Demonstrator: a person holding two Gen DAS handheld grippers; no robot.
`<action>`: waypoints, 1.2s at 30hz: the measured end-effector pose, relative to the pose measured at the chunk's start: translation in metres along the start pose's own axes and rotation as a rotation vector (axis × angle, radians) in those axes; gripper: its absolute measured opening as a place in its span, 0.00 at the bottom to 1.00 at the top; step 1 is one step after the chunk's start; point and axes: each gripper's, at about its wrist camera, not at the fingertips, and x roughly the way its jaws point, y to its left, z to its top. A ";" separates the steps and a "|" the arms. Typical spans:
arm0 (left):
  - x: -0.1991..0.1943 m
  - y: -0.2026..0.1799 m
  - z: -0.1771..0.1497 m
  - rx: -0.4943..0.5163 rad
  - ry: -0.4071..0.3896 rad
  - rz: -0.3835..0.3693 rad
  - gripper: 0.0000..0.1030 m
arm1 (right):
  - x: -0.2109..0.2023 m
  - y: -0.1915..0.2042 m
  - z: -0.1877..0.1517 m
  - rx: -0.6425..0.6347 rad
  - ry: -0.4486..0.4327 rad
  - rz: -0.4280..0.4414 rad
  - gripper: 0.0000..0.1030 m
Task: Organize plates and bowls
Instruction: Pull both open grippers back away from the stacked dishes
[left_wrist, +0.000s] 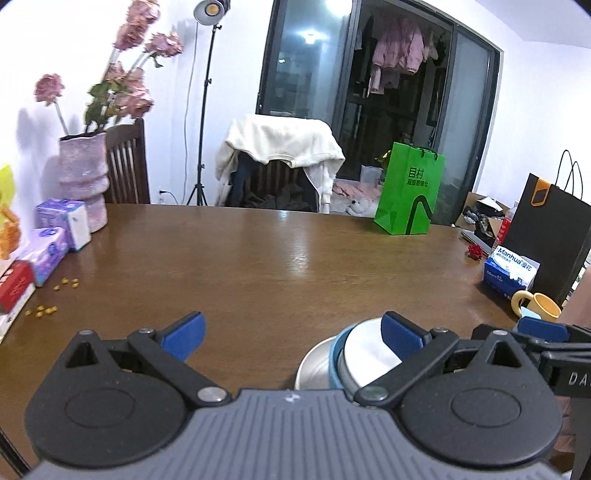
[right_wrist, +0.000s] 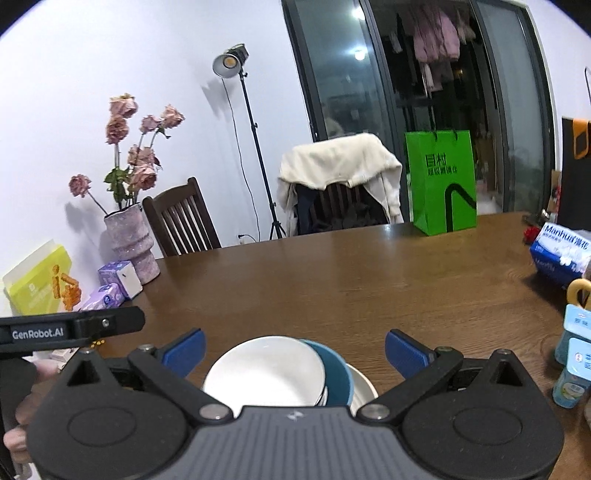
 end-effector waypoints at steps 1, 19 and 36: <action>-0.008 0.002 -0.004 -0.002 -0.006 0.005 1.00 | -0.006 0.004 -0.003 0.000 -0.008 -0.006 1.00; -0.145 0.047 -0.070 0.007 -0.052 0.095 1.00 | -0.115 0.081 -0.065 -0.039 -0.057 -0.063 1.00; -0.183 0.065 -0.098 -0.016 -0.047 0.100 1.00 | -0.153 0.108 -0.091 -0.056 -0.049 -0.076 1.00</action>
